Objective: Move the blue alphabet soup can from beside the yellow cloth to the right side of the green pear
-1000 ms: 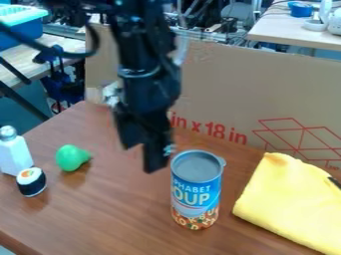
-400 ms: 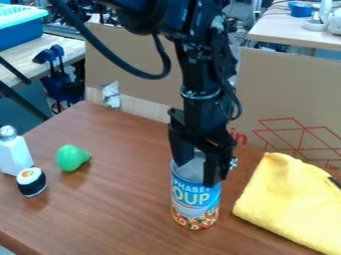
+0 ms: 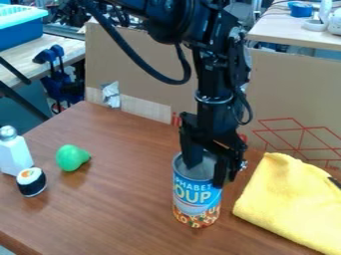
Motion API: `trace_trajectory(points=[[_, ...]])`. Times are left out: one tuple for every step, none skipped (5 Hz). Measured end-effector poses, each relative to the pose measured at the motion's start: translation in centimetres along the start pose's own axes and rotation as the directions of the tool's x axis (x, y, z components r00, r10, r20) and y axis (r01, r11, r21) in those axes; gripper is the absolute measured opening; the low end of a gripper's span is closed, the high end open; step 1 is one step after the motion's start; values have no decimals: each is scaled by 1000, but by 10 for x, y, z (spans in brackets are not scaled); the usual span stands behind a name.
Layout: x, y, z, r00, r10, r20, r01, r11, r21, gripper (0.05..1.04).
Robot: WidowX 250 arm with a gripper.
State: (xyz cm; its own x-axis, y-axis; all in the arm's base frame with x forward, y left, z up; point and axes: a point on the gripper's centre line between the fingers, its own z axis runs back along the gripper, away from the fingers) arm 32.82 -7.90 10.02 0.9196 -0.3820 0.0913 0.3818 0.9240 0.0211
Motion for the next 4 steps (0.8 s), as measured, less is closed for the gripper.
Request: trace_trajectory(points=[[8, 2, -3, 1000, -8, -15, 8, 999, 33, 1002], [6, 15, -7, 999, 12, -39, -9, 997, 75, 1001], [-4, 37, -7, 996, 35, -77, -25, 992, 123, 1001], [-15, 65, -6, 990, 64, -122, -45, 988, 150, 1001]])
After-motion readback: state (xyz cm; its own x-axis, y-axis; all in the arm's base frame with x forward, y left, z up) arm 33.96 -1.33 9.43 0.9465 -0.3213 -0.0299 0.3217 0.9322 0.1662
